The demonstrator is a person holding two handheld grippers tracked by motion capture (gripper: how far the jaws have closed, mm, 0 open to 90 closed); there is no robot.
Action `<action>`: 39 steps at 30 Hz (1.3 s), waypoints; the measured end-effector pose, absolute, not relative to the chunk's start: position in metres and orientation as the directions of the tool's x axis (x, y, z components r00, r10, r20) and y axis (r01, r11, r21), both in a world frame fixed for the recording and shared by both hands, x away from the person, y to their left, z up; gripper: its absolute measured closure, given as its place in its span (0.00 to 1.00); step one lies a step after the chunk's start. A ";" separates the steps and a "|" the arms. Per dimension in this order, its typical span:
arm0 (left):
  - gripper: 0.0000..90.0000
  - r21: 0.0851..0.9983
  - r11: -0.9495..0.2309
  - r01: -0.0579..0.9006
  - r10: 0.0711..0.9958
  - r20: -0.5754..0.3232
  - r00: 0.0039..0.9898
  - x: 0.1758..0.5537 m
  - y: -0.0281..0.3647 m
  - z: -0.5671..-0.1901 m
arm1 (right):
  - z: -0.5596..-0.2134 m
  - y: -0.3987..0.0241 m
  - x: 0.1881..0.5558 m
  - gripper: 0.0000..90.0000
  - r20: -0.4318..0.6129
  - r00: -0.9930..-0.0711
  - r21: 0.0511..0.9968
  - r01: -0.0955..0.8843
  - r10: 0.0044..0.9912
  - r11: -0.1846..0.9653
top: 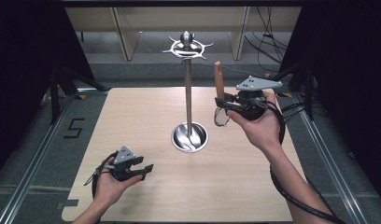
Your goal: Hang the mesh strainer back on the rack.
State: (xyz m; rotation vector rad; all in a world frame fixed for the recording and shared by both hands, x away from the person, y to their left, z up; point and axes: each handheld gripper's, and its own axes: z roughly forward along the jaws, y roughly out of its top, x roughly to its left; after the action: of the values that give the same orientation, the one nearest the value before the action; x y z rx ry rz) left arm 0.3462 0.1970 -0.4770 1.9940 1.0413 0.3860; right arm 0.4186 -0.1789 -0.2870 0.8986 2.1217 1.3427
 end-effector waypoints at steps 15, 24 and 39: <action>0.51 0.790 -0.308 0.530 0.788 -0.100 0.608 0.346 0.197 -0.477 | -0.279 -0.176 0.422 0.77 -0.040 -0.692 0.920 0.256 0.721 0.297; 0.51 0.790 -0.309 0.530 0.787 -0.100 0.608 0.346 0.197 -0.477 | -0.275 -0.172 0.424 0.77 -0.042 -0.697 0.921 0.251 0.715 0.298; 0.51 0.791 -0.307 0.529 0.785 -0.103 0.610 0.346 0.198 -0.476 | -0.268 -0.165 0.426 0.77 -0.041 -0.709 0.916 0.254 0.704 0.309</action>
State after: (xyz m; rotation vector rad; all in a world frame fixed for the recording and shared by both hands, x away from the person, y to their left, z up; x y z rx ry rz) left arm 0.3462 0.1975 -0.4765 1.9912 1.0383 0.3841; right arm 0.4264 -0.1648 -0.2683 0.8497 2.1448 1.3808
